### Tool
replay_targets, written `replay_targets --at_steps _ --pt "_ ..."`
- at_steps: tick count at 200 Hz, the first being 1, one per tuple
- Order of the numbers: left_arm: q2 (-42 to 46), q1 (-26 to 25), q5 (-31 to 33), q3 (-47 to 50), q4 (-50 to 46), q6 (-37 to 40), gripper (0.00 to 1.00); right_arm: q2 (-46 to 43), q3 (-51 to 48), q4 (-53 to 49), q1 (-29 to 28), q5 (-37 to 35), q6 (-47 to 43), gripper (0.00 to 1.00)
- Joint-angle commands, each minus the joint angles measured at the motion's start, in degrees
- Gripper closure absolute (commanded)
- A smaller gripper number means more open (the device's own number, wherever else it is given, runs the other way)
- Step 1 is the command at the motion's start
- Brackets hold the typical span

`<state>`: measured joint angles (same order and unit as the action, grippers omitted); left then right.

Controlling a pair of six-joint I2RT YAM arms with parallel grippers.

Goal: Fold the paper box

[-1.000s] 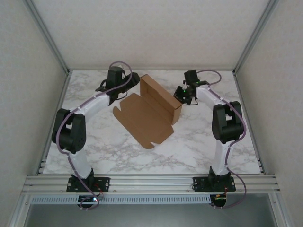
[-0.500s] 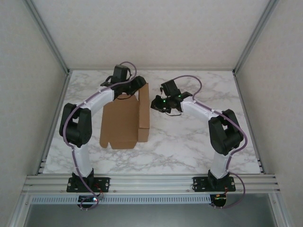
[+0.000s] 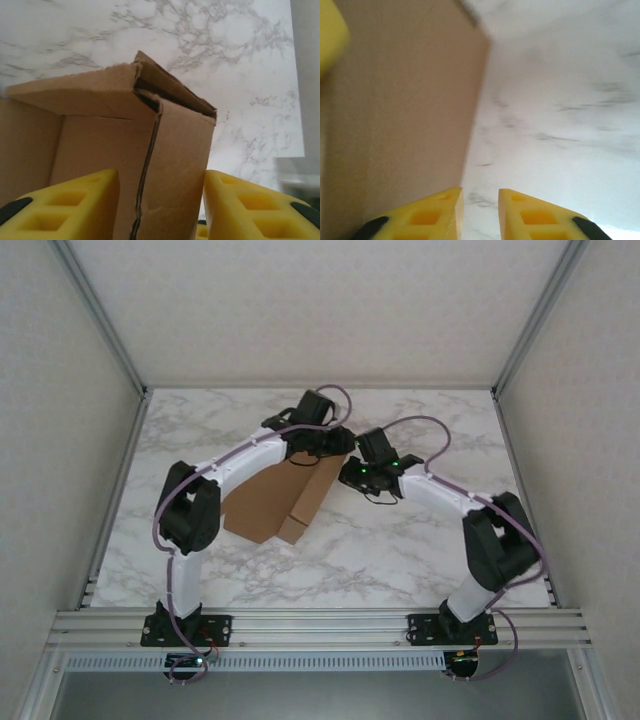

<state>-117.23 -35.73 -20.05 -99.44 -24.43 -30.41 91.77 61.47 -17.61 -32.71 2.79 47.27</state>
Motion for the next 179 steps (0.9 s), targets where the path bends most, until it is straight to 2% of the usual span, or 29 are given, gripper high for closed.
replay_targets --at_steps 1,33,55,63,91,95,118,123,143,179 --pt "-3.4 -3.6 7.6 -2.5 -6.8 5.3 0.55 -8.5 -5.4 -4.7 2.5 -13.0 3.1 0.72" --pt "-5.9 -8.0 13.7 -4.5 -8.5 7.5 0.56 -19.7 -11.4 -7.9 4.6 -19.7 3.4 0.63" --pt "-8.2 -11.3 18.3 -7.3 -10.9 11.0 0.56 -25.4 -11.9 -12.5 5.4 -25.1 2.8 0.55" --pt "-9.2 -12.5 20.1 -8.0 -11.5 12.5 0.56 -27.4 -11.8 -13.9 5.9 -26.8 2.5 0.49" --pt "-14.0 -17.3 28.0 -9.6 -13.7 17.5 0.54 -33.4 -10.9 -16.8 7.7 -29.8 0.7 0.46" --pt "-14.7 -17.9 29.5 -9.6 -13.9 17.9 0.53 -34.0 -10.6 -17.0 7.9 -30.1 0.4 0.4" --pt "-17.2 -19.5 33.2 -9.1 -13.3 19.6 0.5 -35.9 -8.0 -19.5 9.1 -31.1 -1.1 0.35" --pt "-17.3 -19.6 33.5 -8.8 -13.0 19.8 0.49 -36.2 -7.4 -19.8 9.3 -31.1 -1.5 0.3" --pt "-16.8 -19.6 34.1 -7.2 -11.2 21.1 0.47 -36.4 -5.5 -19.6 9.8 -28.9 -4.2 0.27" --pt "-13.0 -19.6 39.6 -2.6 -6.3 25.9 0.42 -33.6 -2.2 -17.6 10.4 -23.0 -9.1 0.23"
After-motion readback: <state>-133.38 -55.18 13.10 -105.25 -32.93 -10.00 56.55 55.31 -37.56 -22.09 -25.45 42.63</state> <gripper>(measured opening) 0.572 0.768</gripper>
